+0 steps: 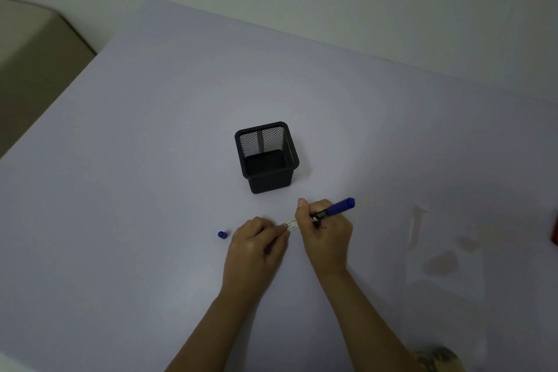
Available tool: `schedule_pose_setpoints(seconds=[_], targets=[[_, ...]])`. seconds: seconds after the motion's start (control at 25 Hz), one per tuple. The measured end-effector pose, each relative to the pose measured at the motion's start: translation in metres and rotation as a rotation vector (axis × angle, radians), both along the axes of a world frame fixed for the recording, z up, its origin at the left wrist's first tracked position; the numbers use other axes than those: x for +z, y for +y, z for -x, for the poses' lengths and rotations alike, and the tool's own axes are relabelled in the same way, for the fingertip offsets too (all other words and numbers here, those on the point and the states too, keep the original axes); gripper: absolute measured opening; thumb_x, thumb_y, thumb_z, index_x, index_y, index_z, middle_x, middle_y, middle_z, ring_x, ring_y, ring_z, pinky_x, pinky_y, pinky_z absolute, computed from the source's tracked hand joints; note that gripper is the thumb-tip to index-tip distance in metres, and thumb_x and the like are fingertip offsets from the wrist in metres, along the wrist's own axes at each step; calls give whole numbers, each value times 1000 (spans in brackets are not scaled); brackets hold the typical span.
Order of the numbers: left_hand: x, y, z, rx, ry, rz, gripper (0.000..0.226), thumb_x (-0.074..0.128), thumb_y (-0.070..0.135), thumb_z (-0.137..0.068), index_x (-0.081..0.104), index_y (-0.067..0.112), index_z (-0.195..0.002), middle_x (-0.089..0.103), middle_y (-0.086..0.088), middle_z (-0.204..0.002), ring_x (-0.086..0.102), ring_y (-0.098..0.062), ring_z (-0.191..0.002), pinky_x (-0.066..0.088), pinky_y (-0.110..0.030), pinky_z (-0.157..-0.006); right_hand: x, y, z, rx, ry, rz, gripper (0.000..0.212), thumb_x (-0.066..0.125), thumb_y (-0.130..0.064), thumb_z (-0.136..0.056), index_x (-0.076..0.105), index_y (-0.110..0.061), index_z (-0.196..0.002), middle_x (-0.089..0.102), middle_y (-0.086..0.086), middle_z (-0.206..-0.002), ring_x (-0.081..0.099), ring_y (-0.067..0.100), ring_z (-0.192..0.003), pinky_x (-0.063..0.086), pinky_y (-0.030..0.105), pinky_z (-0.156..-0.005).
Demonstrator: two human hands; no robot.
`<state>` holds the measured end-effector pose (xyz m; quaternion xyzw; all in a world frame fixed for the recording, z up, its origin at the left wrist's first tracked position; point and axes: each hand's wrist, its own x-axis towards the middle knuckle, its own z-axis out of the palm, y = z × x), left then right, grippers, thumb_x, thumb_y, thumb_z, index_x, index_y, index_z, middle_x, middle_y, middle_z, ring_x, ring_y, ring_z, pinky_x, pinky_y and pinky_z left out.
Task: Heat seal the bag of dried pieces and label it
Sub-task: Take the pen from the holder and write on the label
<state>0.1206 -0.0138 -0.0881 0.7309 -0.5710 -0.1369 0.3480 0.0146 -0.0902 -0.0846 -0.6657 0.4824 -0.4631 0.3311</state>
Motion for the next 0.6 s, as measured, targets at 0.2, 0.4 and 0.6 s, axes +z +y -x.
schedule_pose_setpoints(seconds=[0.2, 0.4, 0.6], targets=[[-1, -1, 0, -5, -13, 1, 34, 53, 36, -83, 74, 9, -87, 66, -2, -73, 59, -11, -65, 50, -21, -59, 0, 0, 0, -1, 2, -13, 36, 53, -26, -85, 57, -2, -59, 55, 8, -50, 50, 19, -51, 41, 14, -48], [-1, -1, 0, -5, -15, 2, 33, 54, 36, -83, 74, 10, -87, 66, -2, -73, 58, -11, -65, 49, -20, -59, 0, 0, 0, 1, 23, 7, 35, 53, -25, -85, 56, -3, -58, 55, 8, -51, 49, 19, -52, 40, 16, -47], [-1, 0, 0, -6, -7, 8, 34, 53, 35, -83, 74, 9, -86, 66, -3, -73, 59, -12, -65, 49, -21, -60, 0, 0, 0, -6, 42, 33, 35, 53, -23, -85, 55, -3, -56, 54, 8, -50, 48, 19, -53, 39, 18, -46]])
